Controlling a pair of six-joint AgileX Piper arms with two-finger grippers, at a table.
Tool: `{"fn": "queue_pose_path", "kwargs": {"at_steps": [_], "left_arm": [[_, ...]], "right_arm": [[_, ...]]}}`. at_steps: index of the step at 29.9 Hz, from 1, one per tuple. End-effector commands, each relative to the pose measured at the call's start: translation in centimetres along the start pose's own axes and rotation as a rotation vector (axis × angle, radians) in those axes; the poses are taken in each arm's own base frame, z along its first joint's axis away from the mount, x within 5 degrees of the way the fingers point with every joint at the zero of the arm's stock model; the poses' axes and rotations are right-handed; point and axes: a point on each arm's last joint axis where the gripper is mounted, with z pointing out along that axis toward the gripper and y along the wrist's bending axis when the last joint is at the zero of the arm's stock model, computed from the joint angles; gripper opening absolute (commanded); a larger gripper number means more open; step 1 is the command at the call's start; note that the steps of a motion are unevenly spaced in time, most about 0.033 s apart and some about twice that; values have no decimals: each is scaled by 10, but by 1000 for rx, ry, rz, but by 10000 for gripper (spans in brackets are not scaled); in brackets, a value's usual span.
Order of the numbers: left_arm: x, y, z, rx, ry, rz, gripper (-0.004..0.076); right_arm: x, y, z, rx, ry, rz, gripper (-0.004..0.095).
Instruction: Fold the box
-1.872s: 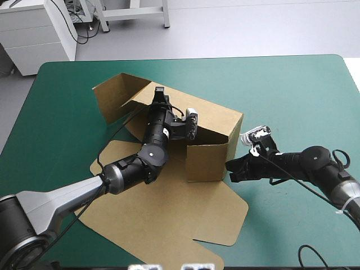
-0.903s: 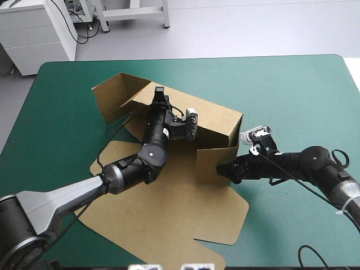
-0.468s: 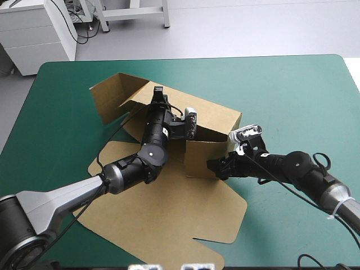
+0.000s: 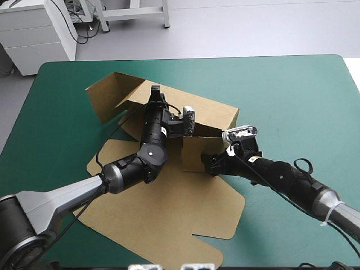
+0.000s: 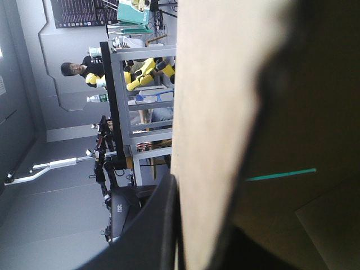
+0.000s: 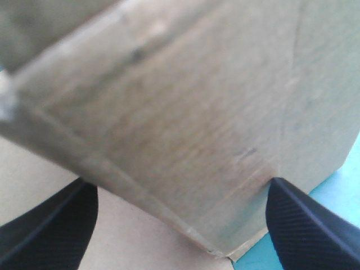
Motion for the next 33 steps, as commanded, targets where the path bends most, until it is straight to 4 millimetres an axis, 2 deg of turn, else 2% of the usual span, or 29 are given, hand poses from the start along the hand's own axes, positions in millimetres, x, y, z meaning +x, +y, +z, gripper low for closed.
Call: {"fn": "queue_pose_path", "kwargs": {"at_steps": [1,7,19,21,24,25,29,33], "left_arm": [[-1,31,-11,-133,-47,17,-7],[-1,31,-11,-135,-48,18,-7],[-1,31,-11,-135,-48,18,-7],[-1,31,-11,-135,-48,18,-7],[-1,31,-11,-134,-50,19,-7],[-1,31,-11,-134,-50,19,-7],[-1,31,-11,-137,-51,22,-8],[-1,31,-11,-137,-51,22,-8]], "right_arm": [[-24,-2,-10,63,-167,10,743],[-23,-8,-10,120,-210,-37,648],[-12,-22,18,209,-172,-57,643],[-13,-23,19,223,-181,-43,611],[-14,-25,18,243,-203,-15,480],[-15,-25,18,244,-205,-15,405],[-12,-23,19,221,-170,-46,0],[-11,-23,19,217,-163,-53,-4]]}}
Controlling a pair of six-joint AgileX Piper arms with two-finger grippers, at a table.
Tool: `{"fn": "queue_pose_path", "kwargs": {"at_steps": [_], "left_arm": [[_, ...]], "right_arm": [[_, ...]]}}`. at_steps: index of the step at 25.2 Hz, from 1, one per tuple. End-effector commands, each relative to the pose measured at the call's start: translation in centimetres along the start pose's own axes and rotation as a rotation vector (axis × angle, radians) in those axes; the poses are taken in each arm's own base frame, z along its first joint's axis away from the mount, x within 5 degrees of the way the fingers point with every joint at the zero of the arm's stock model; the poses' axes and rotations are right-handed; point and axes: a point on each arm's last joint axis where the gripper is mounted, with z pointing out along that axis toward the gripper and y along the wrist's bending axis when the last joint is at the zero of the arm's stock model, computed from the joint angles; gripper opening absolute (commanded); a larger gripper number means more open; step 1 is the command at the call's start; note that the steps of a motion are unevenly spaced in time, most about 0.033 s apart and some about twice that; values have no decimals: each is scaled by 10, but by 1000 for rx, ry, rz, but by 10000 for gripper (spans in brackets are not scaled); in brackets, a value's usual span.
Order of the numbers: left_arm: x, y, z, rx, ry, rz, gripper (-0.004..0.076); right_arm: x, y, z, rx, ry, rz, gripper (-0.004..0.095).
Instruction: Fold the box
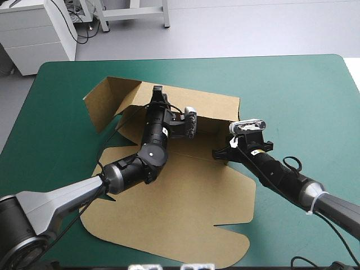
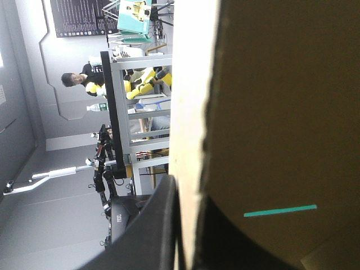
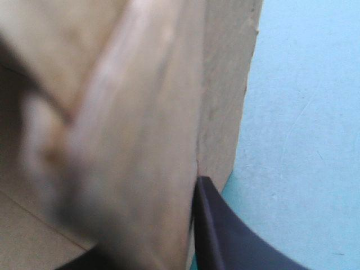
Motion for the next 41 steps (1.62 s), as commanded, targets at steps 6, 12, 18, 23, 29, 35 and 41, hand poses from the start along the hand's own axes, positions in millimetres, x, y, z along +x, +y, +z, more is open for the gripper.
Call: {"fn": "queue_pose_path", "kwargs": {"at_steps": [6,12,18,23,29,35,41], "left_arm": [[1,31,-11,-137,-36,-79,-1],[-1,31,-11,-129,-54,-96,435],[-8,31,-18,-143,-60,-94,471],[-26,28,-31,-142,-119,-84,471],[-36,26,-40,-149,-141,-76,471],[-34,27,-41,-165,-116,-83,471],[-39,28,-51,-201,-84,-86,471]], "right_arm": [[-13,4,-7,-25,-41,-12,-4],[-22,4,-6,-5,-88,-8,-4],[-57,-21,4,2,-91,63,-4],[-71,-44,14,0,-42,77,-4],[-85,-56,20,7,-41,30,-4],[-94,-56,31,5,-48,16,-4],[-92,-59,48,-11,-1,47,-4]]}}
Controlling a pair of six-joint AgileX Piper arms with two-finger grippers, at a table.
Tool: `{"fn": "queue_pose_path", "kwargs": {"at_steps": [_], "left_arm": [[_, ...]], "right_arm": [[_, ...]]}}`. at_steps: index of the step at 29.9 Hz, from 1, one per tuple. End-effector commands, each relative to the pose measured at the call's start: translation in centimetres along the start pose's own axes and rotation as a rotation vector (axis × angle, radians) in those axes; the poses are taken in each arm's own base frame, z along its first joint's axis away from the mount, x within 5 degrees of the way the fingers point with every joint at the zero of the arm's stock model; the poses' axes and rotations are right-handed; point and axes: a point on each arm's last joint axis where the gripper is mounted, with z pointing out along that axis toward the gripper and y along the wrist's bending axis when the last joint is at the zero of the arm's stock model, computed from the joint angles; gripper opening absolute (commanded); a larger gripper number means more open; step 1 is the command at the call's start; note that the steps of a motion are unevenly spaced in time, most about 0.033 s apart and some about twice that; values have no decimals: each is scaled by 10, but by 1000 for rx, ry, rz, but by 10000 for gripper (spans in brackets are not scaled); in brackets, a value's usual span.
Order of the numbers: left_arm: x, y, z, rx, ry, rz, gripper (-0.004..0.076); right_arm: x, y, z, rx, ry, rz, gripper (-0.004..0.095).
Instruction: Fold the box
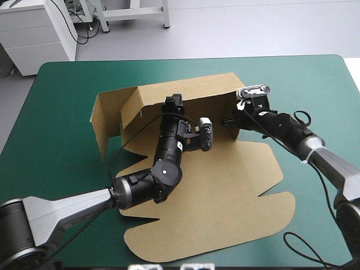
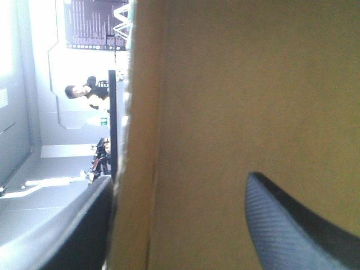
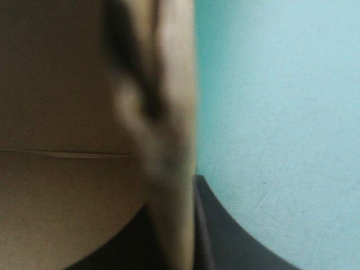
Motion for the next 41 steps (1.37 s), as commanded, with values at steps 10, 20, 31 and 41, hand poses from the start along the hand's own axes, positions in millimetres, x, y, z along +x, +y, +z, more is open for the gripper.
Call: {"fn": "queue_pose_path", "kwargs": {"at_steps": [10,20,31,41], "left_arm": [[-16,30,-28,-166,-48,1,225],[-5,33,-47,113,-97,-319,6],[86,84,-56,388,-91,-914,6],[187,120,-72,404,-105,-1356,6]], "right_arm": [[-21,-1,-8,-4,-34,62,-4],[-17,-4,-9,-7,39,46,-4],[-22,-9,-15,9,122,8,-4],[-19,-10,-16,23,173,15,-4]]}}
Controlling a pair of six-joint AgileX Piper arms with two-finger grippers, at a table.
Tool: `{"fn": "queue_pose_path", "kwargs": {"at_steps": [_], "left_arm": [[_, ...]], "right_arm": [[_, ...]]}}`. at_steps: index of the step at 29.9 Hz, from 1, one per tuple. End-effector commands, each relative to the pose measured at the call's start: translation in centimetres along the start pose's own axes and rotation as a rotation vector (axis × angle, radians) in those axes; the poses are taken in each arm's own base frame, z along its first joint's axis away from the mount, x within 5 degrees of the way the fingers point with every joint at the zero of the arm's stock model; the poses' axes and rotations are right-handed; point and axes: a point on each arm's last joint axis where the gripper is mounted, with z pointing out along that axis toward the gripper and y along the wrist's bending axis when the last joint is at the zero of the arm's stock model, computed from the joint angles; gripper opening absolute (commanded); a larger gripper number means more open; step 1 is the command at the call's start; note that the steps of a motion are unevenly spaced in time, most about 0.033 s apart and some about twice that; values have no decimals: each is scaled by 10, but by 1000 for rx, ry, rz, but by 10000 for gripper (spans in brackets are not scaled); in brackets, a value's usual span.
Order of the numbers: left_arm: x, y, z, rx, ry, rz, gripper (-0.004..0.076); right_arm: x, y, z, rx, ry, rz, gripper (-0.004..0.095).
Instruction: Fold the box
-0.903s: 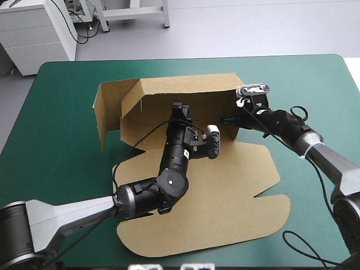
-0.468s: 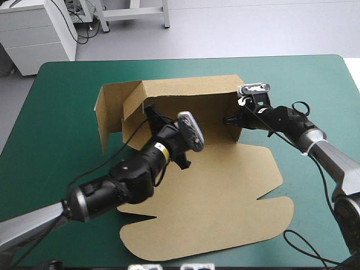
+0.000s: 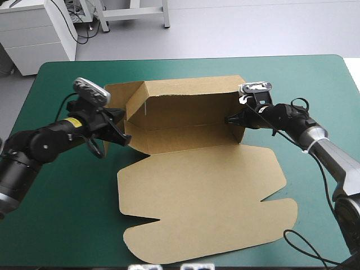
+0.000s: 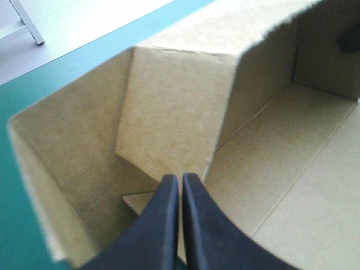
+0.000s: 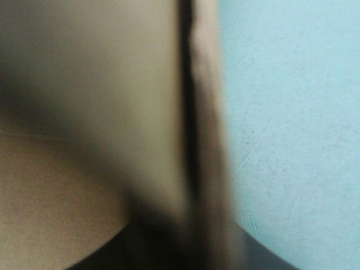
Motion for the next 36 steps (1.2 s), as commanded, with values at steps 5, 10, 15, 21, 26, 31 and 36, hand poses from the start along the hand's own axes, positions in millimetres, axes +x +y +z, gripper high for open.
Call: {"fn": "queue_pose_path", "kwargs": {"at_steps": [5,10,15,21,26,31,36], "left_arm": [[15,66,-48,-34,-50,-345,6],[40,118,-69,-80,-179,-546,6],[66,157,-70,-44,-244,-752,6],[92,180,-50,-24,-168,-842,6],[96,180,-46,8,-149,-854,6],[95,180,-45,12,-148,-853,4],[95,180,-45,12,-148,-853,4]], "right_arm": [[-5,0,-16,-3,12,-12,-4],[-5,0,-16,-5,13,4,-4],[-3,1,-16,-11,35,4,-4],[0,1,-17,-10,72,-15,-4],[-5,3,-21,-17,81,4,-4],[-23,5,-35,-8,144,-16,-4],[-44,8,-59,16,183,22,-4]]}}
